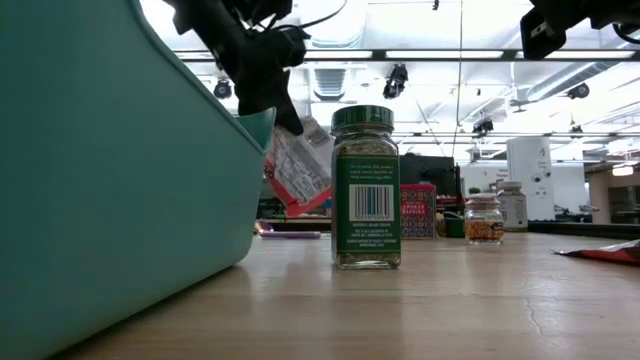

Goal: Pick & Place Food Item
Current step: Put the orange noodle pack into the green bin

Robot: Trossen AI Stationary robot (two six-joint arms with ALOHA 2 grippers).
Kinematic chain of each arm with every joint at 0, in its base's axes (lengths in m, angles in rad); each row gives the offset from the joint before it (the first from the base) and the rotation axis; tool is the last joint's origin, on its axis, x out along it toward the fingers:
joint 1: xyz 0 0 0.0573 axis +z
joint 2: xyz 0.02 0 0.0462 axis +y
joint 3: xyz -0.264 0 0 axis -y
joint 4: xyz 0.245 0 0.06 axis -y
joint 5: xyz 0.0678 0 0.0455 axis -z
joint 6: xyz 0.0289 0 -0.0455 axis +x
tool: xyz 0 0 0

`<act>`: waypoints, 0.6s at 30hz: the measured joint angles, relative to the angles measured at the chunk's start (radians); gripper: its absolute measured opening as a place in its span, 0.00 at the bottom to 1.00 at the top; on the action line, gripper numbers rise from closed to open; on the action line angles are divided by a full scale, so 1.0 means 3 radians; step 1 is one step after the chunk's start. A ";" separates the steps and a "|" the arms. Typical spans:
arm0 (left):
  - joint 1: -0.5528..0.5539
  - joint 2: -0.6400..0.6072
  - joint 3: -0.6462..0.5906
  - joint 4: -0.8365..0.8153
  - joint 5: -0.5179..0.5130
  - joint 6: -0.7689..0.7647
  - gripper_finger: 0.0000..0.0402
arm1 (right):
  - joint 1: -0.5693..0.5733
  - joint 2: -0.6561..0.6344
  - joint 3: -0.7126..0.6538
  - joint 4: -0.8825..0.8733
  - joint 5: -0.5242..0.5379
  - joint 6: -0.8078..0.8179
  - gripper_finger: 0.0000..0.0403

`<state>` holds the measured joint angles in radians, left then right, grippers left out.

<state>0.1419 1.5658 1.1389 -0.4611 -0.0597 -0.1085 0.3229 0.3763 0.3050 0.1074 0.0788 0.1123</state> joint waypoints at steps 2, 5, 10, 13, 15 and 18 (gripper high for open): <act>-0.0028 -0.0011 0.0000 -0.0019 -0.0012 -0.0003 0.17 | 0.0000 0.0000 0.0000 0.0000 0.0000 0.0000 0.35; -0.0093 -0.0063 0.0000 -0.0049 -0.0091 -0.0040 0.17 | -0.0001 0.0000 0.0000 0.0000 -0.0001 0.0000 0.35; -0.0272 -0.0242 0.0001 -0.0146 -0.0293 -0.0062 0.17 | 0.0000 0.0001 0.0000 0.0000 0.0000 -0.0001 0.35; -0.0396 -0.0397 0.0004 -0.0245 -0.0437 -0.0091 0.17 | -0.0001 0.0001 0.0000 0.0000 0.0000 -0.0001 0.35; -0.0484 -0.0512 0.0005 -0.0321 -0.0542 -0.0134 0.17 | -0.0001 0.0001 0.0000 0.0000 0.0000 -0.0001 0.35; -0.0626 -0.0700 0.0005 -0.0453 -0.0698 -0.0196 0.17 | -0.0001 0.0001 0.0000 0.0000 0.0000 0.0000 0.35</act>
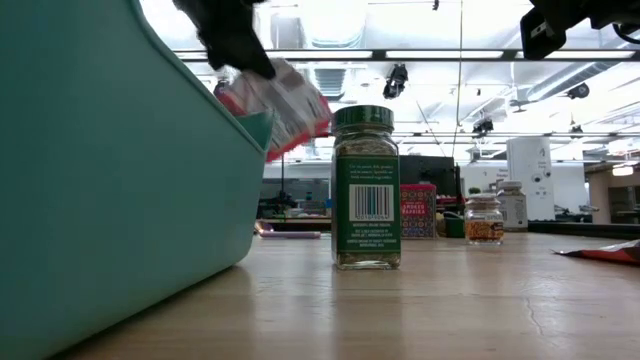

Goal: Pick & Place Food Item
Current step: Put the orange noodle pack into the green bin

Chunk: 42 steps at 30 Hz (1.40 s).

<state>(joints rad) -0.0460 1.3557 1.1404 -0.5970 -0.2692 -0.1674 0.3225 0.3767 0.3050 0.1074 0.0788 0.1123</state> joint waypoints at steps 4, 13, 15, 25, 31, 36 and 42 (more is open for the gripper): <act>-0.0213 -0.0231 0.0000 -0.0149 -0.0177 -0.0096 0.17 | 0.0001 0.0000 0.0000 0.0000 0.0000 -0.0001 0.35; -0.0677 -0.0504 0.0008 -0.0562 -0.0365 -0.0659 0.17 | 0.0000 0.0000 0.0000 0.0000 0.0000 0.0000 0.35; -0.0764 -0.0504 0.0027 -0.0698 -0.0379 -0.0843 0.17 | 0.0000 0.0000 0.0000 0.0000 -0.0001 -0.0001 0.35; -0.1217 -0.0496 0.0045 -0.0806 -0.0430 -0.1407 0.17 | 0.0000 0.0000 0.0000 0.0000 0.0000 0.0000 0.35; -0.1504 -0.0402 0.0045 -0.0754 -0.0564 -0.1651 0.17 | 0.0001 0.0000 0.0000 0.0000 0.0000 -0.0001 0.35; -0.1654 -0.0216 0.0045 -0.0684 -0.0587 -0.1706 0.17 | 0.0000 0.0000 0.0000 0.0001 -0.0001 0.0000 0.35; -0.1690 0.0013 0.0045 -0.0531 -0.0358 -0.1798 0.17 | 0.0000 -0.0001 0.0000 0.0000 0.0000 -0.0001 0.35</act>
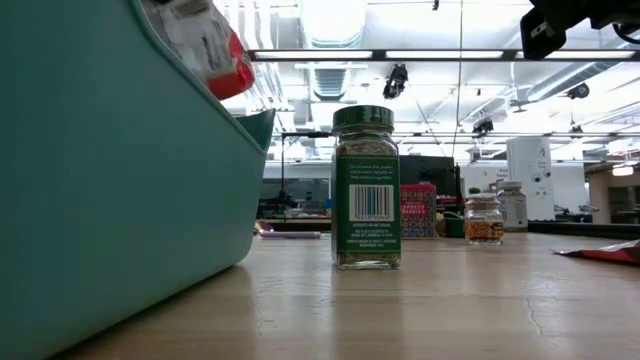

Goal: Pick & Place Food Item
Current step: Put the orange noodle pack into the green bin

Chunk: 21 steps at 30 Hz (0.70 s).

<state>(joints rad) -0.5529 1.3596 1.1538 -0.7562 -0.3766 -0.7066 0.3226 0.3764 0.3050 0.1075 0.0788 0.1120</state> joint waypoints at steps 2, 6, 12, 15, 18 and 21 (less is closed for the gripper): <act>-0.0010 0.0099 0.0000 0.0067 0.0112 0.0064 0.17 | 0.0000 0.0001 0.0000 -0.0001 -0.0001 0.0000 0.35; -0.0024 0.0260 0.0000 0.0079 0.0263 0.0071 0.17 | 0.0001 0.0001 0.0000 0.0000 -0.0001 0.0000 0.35; -0.0087 0.0508 0.0000 0.0078 0.0467 -0.0003 0.17 | 0.0001 0.0001 0.0000 0.0000 0.0000 0.0000 0.35; -0.0108 0.0633 0.0000 0.0079 0.0513 -0.0007 0.17 | 0.0000 0.0001 0.0000 0.0000 0.0000 0.0001 0.35; -0.0109 0.0759 0.0000 0.0080 0.0534 -0.0079 0.17 | 0.0001 0.0001 0.0000 -0.0001 0.0000 0.0001 0.35; -0.0109 0.0915 0.0000 0.0080 0.0575 -0.0109 0.17 | 0.0000 0.0001 0.0000 0.0000 -0.0001 0.0001 0.35</act>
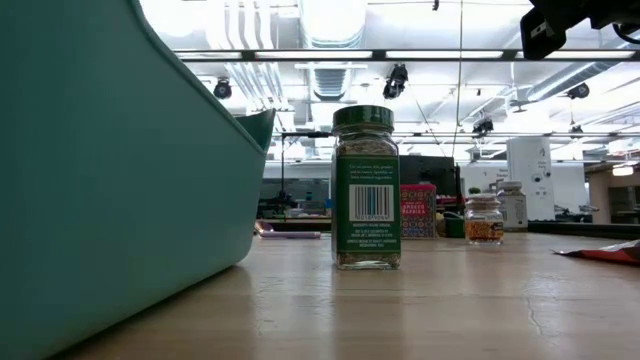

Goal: Pick & Place Food Item
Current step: Put the orange noodle pack into the green bin, then move the yellow noodle pack on the table

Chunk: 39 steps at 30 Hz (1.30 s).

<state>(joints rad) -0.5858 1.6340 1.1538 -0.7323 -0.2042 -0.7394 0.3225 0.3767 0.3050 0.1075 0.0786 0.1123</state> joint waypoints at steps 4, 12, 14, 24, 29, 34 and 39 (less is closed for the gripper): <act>0.0000 0.0094 0.0000 -0.0059 0.0072 -0.0009 0.17 | 0.0001 0.0000 0.0000 -0.0001 0.0000 0.0000 0.35; 0.0000 0.0070 0.0000 -0.0066 0.0043 -0.0033 0.17 | 0.0000 0.0000 0.0000 0.0001 0.0001 0.0000 0.35; 0.0001 0.0070 0.0000 -0.0066 0.0030 -0.0033 0.17 | 0.0000 0.0000 0.0000 0.0001 0.0001 0.0000 0.35; 0.0001 0.0066 0.0000 -0.0066 0.0007 -0.0084 0.25 | 0.0001 0.0000 0.0000 0.0001 0.0001 0.0000 0.35; 0.0001 0.0066 0.0000 -0.0060 0.0007 -0.0093 0.41 | 0.0000 0.0000 0.0000 -0.0001 0.0000 -0.0001 0.35; 0.0001 0.0066 0.0000 -0.0056 0.0007 -0.0094 0.58 | 0.0000 0.0000 0.0000 0.0000 0.0000 -0.0001 0.35; 0.0001 0.0048 0.0000 -0.0067 -0.0018 -0.0096 0.71 | 0.0001 0.0000 0.0000 0.0000 0.0001 0.0000 0.35</act>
<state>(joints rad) -0.5854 1.6484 1.1538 -0.7525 -0.2096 -0.7681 0.3229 0.3767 0.3050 0.1074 0.0788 0.1123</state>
